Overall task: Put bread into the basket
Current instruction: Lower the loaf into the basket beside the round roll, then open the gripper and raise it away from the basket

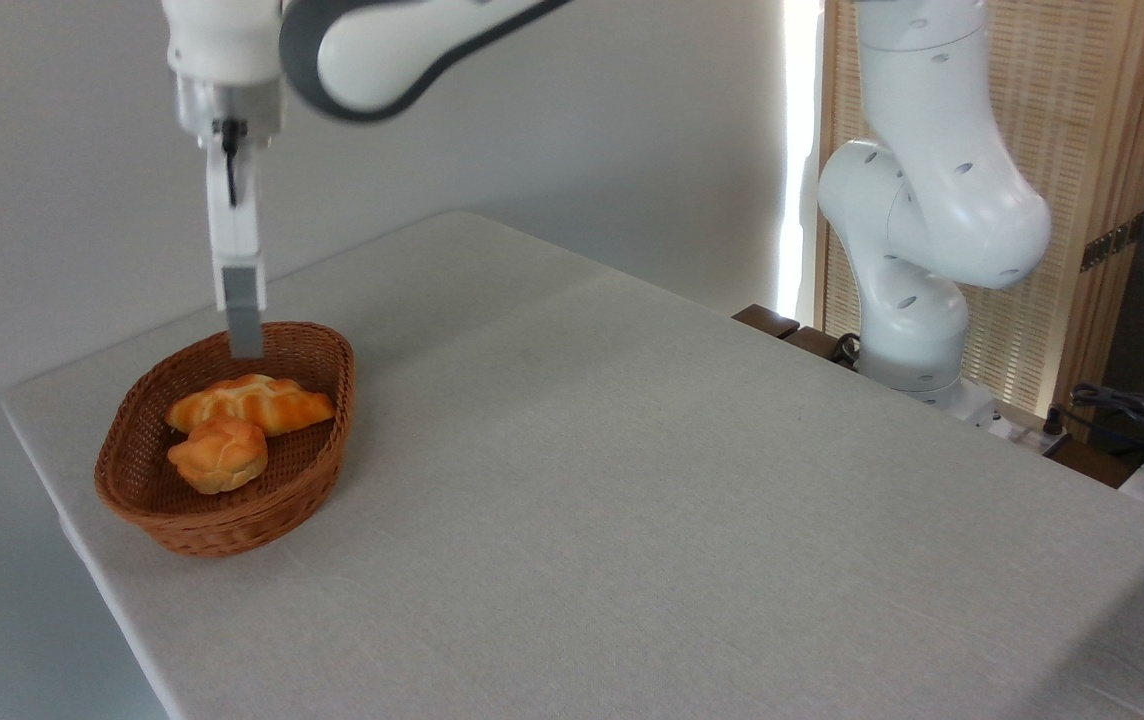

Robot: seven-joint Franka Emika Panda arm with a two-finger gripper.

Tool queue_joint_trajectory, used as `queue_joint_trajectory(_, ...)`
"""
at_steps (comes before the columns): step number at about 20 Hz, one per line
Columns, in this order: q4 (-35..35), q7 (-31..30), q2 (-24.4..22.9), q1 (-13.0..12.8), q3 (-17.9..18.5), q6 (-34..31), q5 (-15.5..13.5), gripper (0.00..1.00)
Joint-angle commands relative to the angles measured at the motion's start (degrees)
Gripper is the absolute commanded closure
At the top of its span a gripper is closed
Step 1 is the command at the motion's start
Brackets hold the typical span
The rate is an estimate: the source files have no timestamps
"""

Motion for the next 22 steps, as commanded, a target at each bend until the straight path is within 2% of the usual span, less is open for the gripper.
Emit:
queue_joint_trajectory(1,1.5,-0.1,-5.3,-0.2,6.4,-9.7,-0.7,0.00)
queue_joint_trajectory(6,4.7,0.5,-7.1,-0.4,14.7,-19.3,-0.1,0.00)
queue_joint_trajectory(10,4.6,0.2,-8.9,-0.6,20.1,-20.3,0.1,0.00)
queue_joint_trajectory(14,4.5,-0.3,-8.6,-0.1,20.7,-21.6,1.3,0.00)
queue_joint_trajectory(17,4.2,-0.4,-8.8,2.0,20.8,-24.9,1.3,0.00)
queue_joint_trajectory(22,4.0,-0.3,-8.8,2.6,20.8,-27.0,1.7,0.00)
